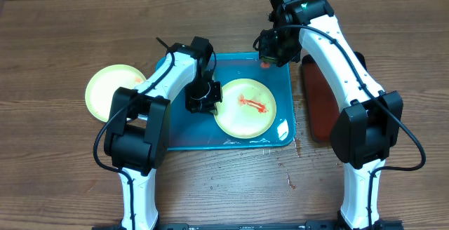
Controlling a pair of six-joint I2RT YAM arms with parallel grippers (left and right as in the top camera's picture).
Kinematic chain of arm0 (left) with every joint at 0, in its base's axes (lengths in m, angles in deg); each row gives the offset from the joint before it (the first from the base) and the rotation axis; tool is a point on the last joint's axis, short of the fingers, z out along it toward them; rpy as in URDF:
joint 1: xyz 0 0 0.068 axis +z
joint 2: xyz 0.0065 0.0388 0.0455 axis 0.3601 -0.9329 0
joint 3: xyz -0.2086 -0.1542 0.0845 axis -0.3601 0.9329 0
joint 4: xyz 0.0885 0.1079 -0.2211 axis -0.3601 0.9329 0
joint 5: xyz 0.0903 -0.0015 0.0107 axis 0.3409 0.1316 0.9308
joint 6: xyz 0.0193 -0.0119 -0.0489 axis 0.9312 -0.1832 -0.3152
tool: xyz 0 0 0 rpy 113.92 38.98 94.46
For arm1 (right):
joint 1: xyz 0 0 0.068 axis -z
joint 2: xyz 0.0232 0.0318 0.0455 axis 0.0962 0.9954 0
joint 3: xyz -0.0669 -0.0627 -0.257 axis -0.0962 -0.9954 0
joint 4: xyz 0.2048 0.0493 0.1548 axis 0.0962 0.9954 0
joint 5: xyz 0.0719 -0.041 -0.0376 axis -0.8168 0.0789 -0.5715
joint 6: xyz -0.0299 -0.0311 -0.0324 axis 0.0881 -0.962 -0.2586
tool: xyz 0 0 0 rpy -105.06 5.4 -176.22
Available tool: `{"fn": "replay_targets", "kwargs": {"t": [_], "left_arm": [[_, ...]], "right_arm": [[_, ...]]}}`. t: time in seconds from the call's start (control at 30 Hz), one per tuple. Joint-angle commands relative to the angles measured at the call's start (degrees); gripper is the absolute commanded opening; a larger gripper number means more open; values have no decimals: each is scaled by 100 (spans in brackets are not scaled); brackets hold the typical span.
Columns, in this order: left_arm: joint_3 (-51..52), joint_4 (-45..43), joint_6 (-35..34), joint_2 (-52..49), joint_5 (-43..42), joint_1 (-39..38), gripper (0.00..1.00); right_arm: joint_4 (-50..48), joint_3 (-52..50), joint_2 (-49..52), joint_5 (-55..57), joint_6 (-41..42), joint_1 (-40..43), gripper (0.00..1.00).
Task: Clean dirty plates on tray and stack at the side
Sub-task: 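Drag the lower yellow plate up toward the tray's center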
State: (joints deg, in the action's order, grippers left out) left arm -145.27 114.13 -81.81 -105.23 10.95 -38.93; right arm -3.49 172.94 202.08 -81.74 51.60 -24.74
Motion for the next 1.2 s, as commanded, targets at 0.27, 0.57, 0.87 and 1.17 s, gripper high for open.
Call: {"fn": "replay_targets", "kwargs": {"t": [0.27,0.57,0.87,1.17], "left_arm": [[-79,-1215,1379,-92,1561,437,4],[-79,-2638,3755,-92,1696,345,9],[-81,-3110,5458,-92,1692,310,4],[-146,-3106,5115,-37,1694,308,53]], "right_arm": [[13,-37,-81,-28,-146,-184,5],[20,-37,-81,-26,-149,-258,5],[22,-37,-81,-26,-146,-258,5],[20,-37,-81,-26,-149,-258,5]]}}
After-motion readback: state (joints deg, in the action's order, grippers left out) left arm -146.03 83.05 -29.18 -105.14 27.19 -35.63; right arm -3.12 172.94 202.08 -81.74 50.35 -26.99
